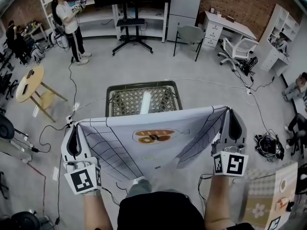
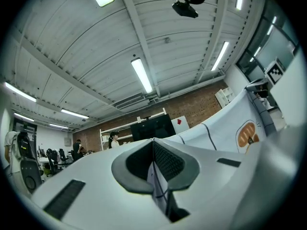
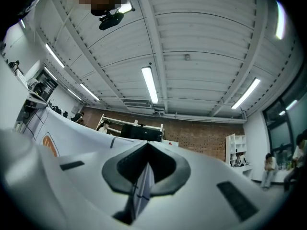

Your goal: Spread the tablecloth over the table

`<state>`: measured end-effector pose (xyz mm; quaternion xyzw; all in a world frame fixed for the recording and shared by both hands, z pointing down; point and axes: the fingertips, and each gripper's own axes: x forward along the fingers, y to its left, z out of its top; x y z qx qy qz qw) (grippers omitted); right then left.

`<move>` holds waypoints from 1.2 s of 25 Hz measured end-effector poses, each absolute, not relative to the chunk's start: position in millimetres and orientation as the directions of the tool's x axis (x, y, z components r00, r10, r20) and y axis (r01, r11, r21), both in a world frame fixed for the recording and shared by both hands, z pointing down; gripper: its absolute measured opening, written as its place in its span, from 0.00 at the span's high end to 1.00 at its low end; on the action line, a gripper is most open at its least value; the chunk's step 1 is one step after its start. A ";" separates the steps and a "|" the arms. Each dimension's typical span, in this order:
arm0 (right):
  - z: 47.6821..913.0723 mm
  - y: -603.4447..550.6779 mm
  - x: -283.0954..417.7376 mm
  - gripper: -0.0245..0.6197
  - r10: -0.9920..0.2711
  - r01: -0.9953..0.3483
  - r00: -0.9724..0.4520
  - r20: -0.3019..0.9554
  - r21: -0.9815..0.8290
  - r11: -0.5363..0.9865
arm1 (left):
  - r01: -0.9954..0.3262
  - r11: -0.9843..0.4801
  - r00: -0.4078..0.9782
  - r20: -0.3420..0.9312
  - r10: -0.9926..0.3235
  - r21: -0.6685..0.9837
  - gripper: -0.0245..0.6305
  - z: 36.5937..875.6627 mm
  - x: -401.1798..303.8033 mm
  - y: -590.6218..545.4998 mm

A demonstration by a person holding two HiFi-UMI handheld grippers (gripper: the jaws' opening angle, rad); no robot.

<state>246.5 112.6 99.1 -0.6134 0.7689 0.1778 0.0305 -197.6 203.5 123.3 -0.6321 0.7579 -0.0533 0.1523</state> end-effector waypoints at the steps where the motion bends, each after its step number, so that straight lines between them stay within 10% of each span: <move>1: 97.3 101.3 238.6 0.94 -0.933 -0.955 -0.243 -0.266 0.234 0.182 | -0.945 0.193 -0.153 -0.164 -0.975 -0.265 0.94 122.6 -205.7 192.4; 30: 117.1 -199.3 171.3 0.94 -0.920 -0.924 -0.350 -0.175 0.223 0.309 | -0.903 0.279 -0.256 -0.113 -0.960 -0.328 0.94 115.0 -259.0 -55.4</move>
